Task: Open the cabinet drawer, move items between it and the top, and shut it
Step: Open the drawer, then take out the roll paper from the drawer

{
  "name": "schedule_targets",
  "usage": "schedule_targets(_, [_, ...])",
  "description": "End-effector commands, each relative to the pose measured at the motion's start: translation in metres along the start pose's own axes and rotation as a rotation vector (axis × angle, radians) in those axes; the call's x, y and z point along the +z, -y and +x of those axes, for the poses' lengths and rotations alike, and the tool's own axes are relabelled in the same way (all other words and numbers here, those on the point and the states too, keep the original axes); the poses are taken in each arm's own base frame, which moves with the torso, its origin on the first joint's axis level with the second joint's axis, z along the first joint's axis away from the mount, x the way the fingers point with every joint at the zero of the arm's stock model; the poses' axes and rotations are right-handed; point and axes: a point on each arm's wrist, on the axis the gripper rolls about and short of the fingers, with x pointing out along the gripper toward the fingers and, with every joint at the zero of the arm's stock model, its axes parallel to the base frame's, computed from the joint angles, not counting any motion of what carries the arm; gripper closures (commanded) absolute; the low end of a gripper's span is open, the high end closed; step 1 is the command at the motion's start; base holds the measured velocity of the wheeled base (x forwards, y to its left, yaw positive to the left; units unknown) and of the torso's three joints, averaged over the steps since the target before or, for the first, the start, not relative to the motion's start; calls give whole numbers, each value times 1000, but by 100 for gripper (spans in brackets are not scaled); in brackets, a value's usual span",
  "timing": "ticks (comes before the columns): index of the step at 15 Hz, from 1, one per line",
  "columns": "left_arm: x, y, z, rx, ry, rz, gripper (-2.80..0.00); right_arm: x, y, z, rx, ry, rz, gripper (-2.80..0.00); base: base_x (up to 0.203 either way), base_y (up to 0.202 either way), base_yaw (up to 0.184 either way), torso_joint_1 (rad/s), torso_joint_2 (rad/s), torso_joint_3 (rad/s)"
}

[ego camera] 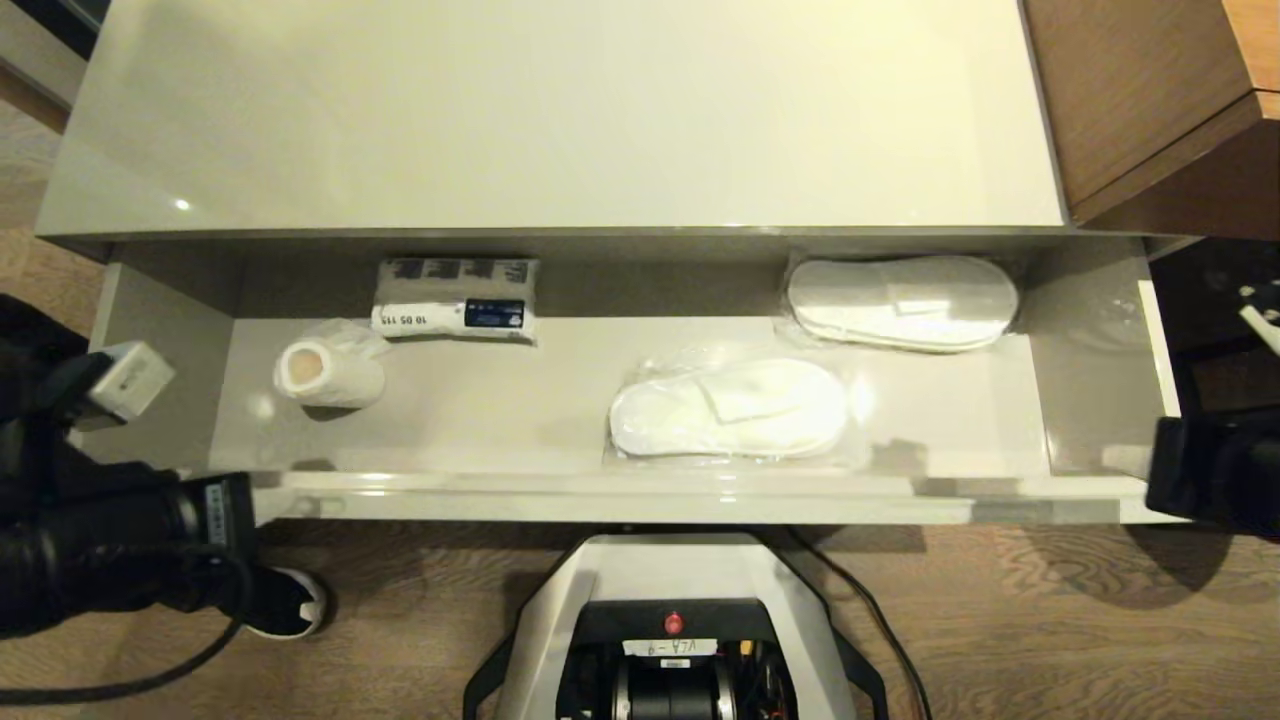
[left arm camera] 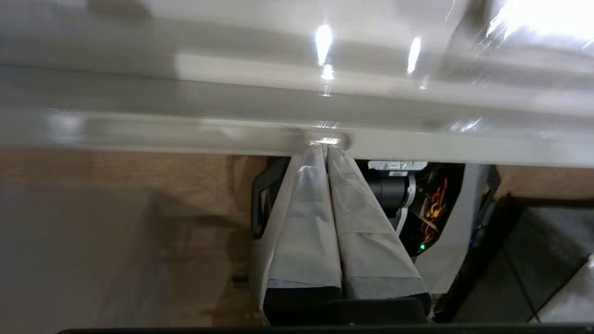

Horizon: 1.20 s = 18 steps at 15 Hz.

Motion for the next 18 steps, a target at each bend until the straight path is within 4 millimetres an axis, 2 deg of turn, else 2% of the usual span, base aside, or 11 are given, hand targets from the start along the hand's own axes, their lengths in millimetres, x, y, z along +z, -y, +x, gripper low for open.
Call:
schedule_targets(1, [-20,-2,-63,-22,97,-3,0,-22,29,-63,32,57,31,0,0,0,0,0,0,0])
schedule_targets(2, [-25,-2,-81,-29,131,-10,0,-32,38,-78,29,51,32,0,0,0,0,0,0,0])
schedule_targets(4, [-28,-2,-97,-29,140,-21,0,-42,46,-88,13,22,20,0,0,0,0,0,0,0])
schedule_targets(5, [-25,-1,-112,-31,166,-22,0,-47,52,-97,19,42,13,0,0,0,0,0,0,0])
schedule_targets(6, [-30,-2,-130,-22,154,-25,0,-55,60,-110,28,76,0,0,0,0,0,0,0,0])
schedule_targets(9, [-60,-6,-164,50,134,-54,0,-80,81,-147,-10,113,-29,0,0,0,0,0,0,0])
schedule_targets(11, [-78,-3,-190,120,145,-76,0,-82,88,-178,-35,143,-5,0,0,0,0,0,0,0])
schedule_targets(13, [-100,-1,-210,148,148,-83,0,-99,94,-205,-84,176,39,0,0,0,0,0,0,0])
schedule_targets(15, [-129,0,-223,158,155,-73,0,-125,104,-222,-95,165,43,0,0,0,0,0,0,0])
schedule_targets(16, [-141,-1,-225,163,139,-65,0,-133,107,-225,-97,158,45,0,0,0,0,0,0,0])
schedule_targets(18, [-149,-2,-223,189,123,-68,0,-142,110,-227,-85,164,119,0,0,0,0,0,0,0])
